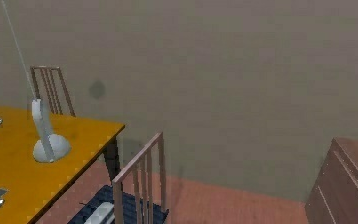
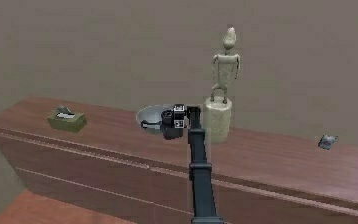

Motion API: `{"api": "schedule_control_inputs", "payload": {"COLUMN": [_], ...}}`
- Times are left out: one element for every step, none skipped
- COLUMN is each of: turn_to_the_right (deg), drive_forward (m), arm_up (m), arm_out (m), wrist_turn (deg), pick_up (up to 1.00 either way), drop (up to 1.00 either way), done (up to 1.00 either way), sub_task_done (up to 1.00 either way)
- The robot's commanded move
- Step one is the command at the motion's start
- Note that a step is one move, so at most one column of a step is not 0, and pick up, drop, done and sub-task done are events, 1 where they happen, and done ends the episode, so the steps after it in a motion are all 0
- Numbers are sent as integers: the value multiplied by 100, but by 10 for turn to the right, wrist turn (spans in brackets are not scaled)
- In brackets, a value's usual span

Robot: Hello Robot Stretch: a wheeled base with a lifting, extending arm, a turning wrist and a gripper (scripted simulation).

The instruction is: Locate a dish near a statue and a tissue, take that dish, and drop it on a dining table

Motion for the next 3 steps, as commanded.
{"api": "schedule_control_inputs", "payload": {"turn_to_the_right": [0,0,0], "drive_forward": [0,0,0], "arm_up": [22,0,0], "arm_out": [0,0,0], "wrist_turn": [0,-450,-450], "pick_up": [0,0,0], "drop": [0,0,0], "done": [0,0,0], "sub_task_done": [0,0,0]}}
